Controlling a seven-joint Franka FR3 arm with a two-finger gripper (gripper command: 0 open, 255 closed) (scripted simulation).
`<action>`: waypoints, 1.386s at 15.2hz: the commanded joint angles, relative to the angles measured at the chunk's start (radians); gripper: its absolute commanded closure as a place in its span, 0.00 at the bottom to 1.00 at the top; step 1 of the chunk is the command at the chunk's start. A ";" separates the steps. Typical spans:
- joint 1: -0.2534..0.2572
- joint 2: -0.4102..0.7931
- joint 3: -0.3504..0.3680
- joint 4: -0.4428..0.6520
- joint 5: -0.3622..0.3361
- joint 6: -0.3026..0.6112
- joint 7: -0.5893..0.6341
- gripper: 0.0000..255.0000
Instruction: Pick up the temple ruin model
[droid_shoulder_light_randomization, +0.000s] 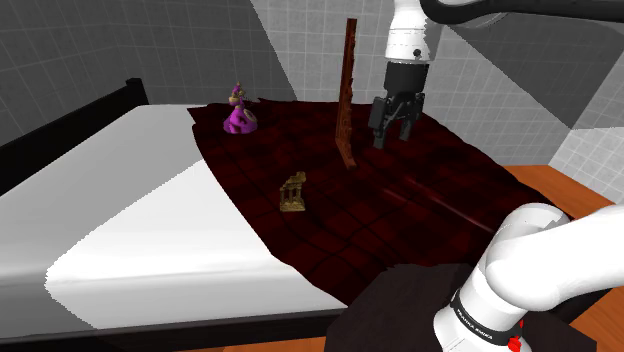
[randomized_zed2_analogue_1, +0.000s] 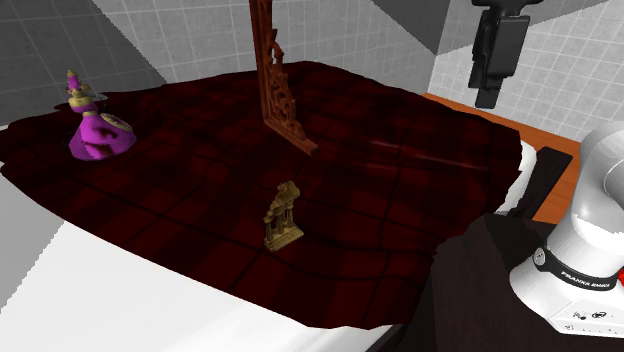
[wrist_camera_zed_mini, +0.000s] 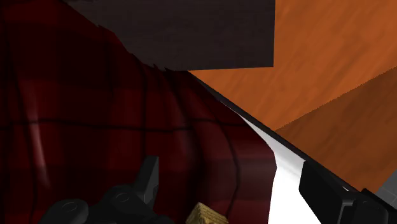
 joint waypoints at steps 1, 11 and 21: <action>0.000 0.000 0.000 0.000 0.000 0.000 0.000 0.00; -0.008 0.345 -0.063 0.071 0.074 0.230 -0.073 0.00; -0.012 0.733 -0.104 0.278 0.195 0.353 -0.165 0.00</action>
